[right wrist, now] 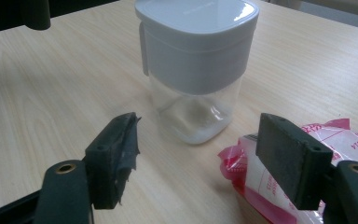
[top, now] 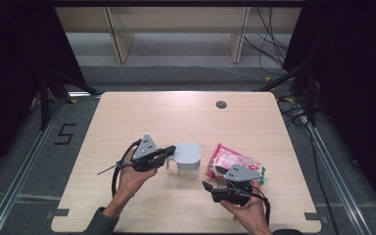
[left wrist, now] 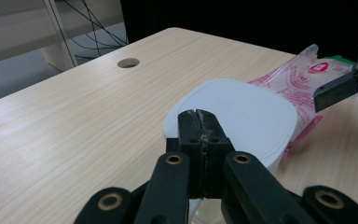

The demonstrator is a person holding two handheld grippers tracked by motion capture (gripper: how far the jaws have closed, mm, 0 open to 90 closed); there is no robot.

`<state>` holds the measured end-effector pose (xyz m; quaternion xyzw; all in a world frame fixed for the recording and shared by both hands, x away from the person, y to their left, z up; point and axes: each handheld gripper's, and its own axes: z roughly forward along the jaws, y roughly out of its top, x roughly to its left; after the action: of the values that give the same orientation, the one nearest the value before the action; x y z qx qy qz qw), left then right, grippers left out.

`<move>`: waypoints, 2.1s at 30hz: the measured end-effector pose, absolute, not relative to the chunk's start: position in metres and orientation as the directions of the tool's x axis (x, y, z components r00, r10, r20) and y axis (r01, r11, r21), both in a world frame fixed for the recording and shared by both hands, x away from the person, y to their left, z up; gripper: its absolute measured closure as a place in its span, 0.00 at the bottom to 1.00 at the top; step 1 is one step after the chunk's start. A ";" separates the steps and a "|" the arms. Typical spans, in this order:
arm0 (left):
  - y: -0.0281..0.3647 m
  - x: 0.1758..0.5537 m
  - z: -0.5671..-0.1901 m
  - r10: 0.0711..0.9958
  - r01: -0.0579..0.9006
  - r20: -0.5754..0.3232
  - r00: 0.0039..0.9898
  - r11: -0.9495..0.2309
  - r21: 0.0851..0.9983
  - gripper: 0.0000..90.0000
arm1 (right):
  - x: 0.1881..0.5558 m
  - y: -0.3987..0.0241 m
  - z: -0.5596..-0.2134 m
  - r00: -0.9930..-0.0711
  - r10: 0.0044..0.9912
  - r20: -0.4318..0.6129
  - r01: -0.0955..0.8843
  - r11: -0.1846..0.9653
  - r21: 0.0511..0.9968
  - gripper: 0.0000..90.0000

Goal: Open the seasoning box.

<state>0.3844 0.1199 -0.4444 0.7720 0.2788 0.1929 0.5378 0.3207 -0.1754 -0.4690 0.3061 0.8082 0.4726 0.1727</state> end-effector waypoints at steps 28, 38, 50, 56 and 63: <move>0.123 0.383 -0.447 0.653 0.230 -0.015 0.757 -0.245 0.942 0.99 | 0.335 -0.165 -0.459 -0.740 0.671 -0.047 0.274 0.365 0.890 0.88; 0.125 0.383 -0.448 0.659 0.228 -0.009 0.752 -0.248 0.942 0.99 | 0.344 -0.159 -0.453 -0.731 0.680 -0.052 0.264 0.352 0.898 0.97; 0.124 0.383 -0.448 0.655 0.218 0.002 0.756 -0.254 0.942 0.99 | 0.352 -0.152 -0.452 -0.736 0.674 -0.055 0.260 0.357 0.897 1.00; 0.126 0.384 -0.449 0.658 0.221 -0.005 0.753 -0.246 0.944 0.99 | 0.354 -0.150 -0.450 -0.736 0.675 -0.054 0.274 0.369 0.888 1.00; 0.126 0.385 -0.450 0.655 0.218 -0.007 0.756 -0.241 0.946 0.99 | 0.355 -0.144 -0.446 -0.747 0.660 -0.077 0.239 0.375 0.896 1.00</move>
<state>0.3846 0.1257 -0.4499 0.7619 0.2863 0.2001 0.5455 0.3554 -0.1440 -0.4455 0.2808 0.8000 0.4834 0.2178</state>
